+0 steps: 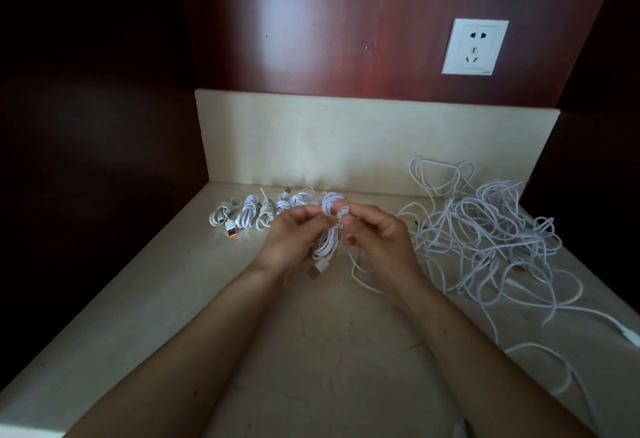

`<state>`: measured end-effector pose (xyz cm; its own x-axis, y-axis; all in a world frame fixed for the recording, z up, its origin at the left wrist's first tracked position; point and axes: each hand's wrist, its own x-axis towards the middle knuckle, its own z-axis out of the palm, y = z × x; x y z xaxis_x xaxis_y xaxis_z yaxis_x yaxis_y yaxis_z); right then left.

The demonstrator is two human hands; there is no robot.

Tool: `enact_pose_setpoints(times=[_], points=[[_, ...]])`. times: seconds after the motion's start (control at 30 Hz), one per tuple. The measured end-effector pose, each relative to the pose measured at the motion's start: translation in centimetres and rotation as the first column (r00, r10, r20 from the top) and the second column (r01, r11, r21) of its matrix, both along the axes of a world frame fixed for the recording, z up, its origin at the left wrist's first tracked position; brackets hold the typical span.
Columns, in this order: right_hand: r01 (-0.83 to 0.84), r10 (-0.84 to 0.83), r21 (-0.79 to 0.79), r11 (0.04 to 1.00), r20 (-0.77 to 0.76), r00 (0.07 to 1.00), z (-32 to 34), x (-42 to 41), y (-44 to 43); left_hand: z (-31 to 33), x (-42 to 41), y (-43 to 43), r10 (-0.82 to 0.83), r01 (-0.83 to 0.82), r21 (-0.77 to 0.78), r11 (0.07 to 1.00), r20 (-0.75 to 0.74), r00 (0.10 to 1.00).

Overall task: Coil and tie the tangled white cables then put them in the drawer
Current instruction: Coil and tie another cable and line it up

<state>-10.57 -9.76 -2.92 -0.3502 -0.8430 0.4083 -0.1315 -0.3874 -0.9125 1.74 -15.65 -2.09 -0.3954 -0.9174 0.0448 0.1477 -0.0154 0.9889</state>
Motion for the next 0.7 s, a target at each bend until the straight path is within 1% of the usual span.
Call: enact_pose_setpoints(times=[0.1,0.13,0.2,0.27,0.37,0.43,0.5,0.57,0.7], points=[[0.02,-0.02,0.001,1.0,0.064,0.998,0.1,-0.1,-0.1,0.1,0.0,-0.1,0.004,-0.003,0.026,1.0,-0.041,0.999],[0.025,-0.026,0.003,1.0,0.121,0.992,0.2,-0.1,-0.1,0.1,0.0,-0.1,0.004,-0.002,0.036,0.999,-0.061,0.998],[0.016,-0.021,0.017,1.0,0.286,0.958,0.4,-0.2,0.0,0.1,-0.1,-0.1,-0.019,0.022,0.037,0.999,-0.091,0.996],[-0.005,-0.012,0.04,0.999,0.404,0.915,0.7,-0.4,0.0,0.1,-0.1,0.0,-0.068,0.07,0.012,0.998,-0.124,0.99],[-0.032,-0.003,0.067,0.997,0.464,0.886,0.9,-0.7,0.1,0.1,0.0,0.0,-0.156,0.147,-0.064,0.987,-0.148,0.977],[-0.034,-0.01,0.084,0.996,0.475,0.88,1.0,-0.9,0.0,0.1,0.0,0.1,-0.196,0.178,-0.149,0.973,-0.116,0.974],[-0.039,-0.009,0.098,0.994,0.45,0.893,1.1,-1.1,0.1,0.1,0.0,0.1,-0.214,0.193,-0.188,0.963,-0.101,0.972],[-0.049,0.007,0.101,0.994,0.376,0.926,1.2,-1.1,0.2,0.0,0.1,0.0,-0.212,0.192,-0.172,0.966,-0.106,0.972],[-0.01,-0.007,0.093,0.996,0.182,0.983,0.9,-1.2,0.2,0.2,0.5,-0.2,-0.221,0.213,-0.08,0.974,-0.122,0.967]])
